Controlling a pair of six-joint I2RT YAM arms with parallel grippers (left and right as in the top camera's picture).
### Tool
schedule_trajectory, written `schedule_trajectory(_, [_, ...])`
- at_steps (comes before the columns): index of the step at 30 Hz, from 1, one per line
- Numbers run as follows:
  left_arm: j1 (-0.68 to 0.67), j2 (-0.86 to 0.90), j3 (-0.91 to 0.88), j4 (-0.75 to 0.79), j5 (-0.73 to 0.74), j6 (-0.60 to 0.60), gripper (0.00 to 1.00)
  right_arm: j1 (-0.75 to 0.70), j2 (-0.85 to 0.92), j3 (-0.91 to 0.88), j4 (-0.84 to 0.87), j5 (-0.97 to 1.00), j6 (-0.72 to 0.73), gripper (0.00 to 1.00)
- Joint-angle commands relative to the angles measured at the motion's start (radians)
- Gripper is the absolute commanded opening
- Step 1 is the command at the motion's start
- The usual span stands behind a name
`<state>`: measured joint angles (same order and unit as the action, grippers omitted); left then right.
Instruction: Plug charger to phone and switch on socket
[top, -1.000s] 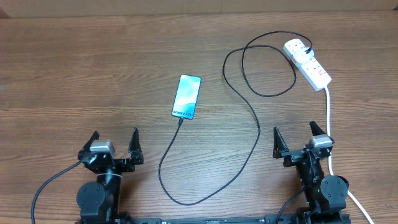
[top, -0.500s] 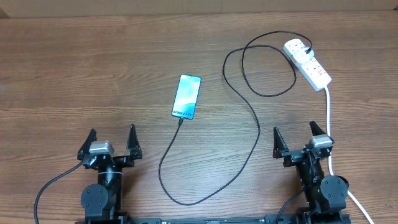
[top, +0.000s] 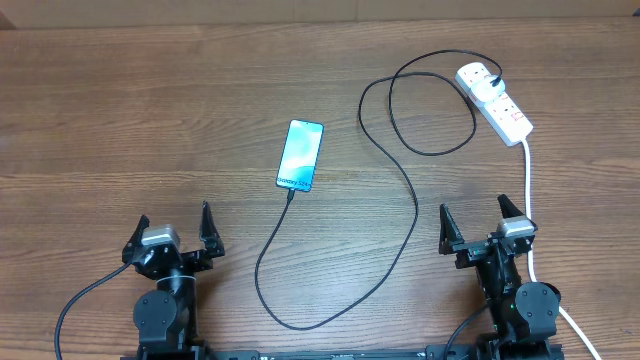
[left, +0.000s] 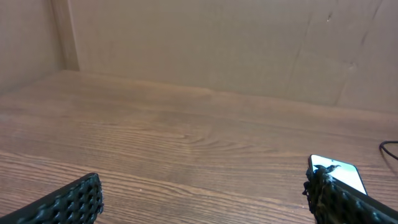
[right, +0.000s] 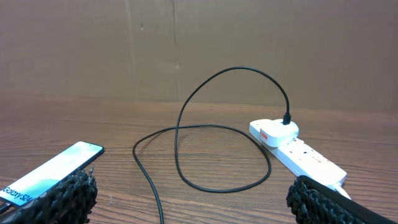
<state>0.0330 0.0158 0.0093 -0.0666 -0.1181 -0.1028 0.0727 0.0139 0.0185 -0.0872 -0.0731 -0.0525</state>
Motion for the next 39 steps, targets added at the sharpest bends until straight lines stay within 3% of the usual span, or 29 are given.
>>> schedule_trajectory(1, [0.006,-0.013,-0.005,-0.005,0.048,0.06,1.0,0.006,-0.011,-0.01,0.006,0.009,-0.004,1.0])
schedule_trajectory(39, [0.006,-0.013,-0.004,-0.012,0.076,0.071,1.0,0.006,-0.011,-0.01,0.006,0.009,-0.004,1.0])
